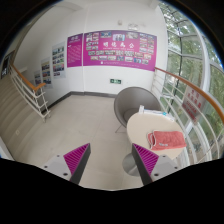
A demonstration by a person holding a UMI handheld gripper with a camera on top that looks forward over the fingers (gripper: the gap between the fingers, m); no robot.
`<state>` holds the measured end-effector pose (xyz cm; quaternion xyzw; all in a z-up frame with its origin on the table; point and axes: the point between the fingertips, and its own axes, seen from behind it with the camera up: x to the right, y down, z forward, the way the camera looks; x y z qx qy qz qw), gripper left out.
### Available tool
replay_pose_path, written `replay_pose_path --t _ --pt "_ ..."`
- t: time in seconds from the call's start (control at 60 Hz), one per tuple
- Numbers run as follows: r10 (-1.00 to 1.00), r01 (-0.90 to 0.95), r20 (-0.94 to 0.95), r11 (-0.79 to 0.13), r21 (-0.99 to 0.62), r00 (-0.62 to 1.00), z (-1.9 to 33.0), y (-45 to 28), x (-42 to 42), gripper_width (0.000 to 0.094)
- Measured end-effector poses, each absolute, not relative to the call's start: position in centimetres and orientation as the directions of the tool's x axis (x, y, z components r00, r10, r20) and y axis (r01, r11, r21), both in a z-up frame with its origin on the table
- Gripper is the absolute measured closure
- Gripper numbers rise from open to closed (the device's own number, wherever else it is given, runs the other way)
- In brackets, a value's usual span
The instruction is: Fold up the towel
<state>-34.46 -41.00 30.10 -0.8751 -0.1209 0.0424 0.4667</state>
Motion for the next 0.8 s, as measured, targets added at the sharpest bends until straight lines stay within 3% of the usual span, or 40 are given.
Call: replay_pose_path --t 0.167,0.35,0.6,0.8 --pt "0.251 0.145 -0.005 -0.575 -0.805 0.968 26.3 -40.6 -34.1 0.0076" --pt "0.213 0.149 0.021 -0.603 -0.784 0.977 18.5 -37.2 -27.3 0.0081" --pt "0.13 0.171 0.118 -0.567 -0.805 0.985 10.1 -21.3 -12.9 0.008" --pt "0.152 0.193 0.126 -0.61 -0.769 0.98 2.0 -12.3 -10.2 0.0085"
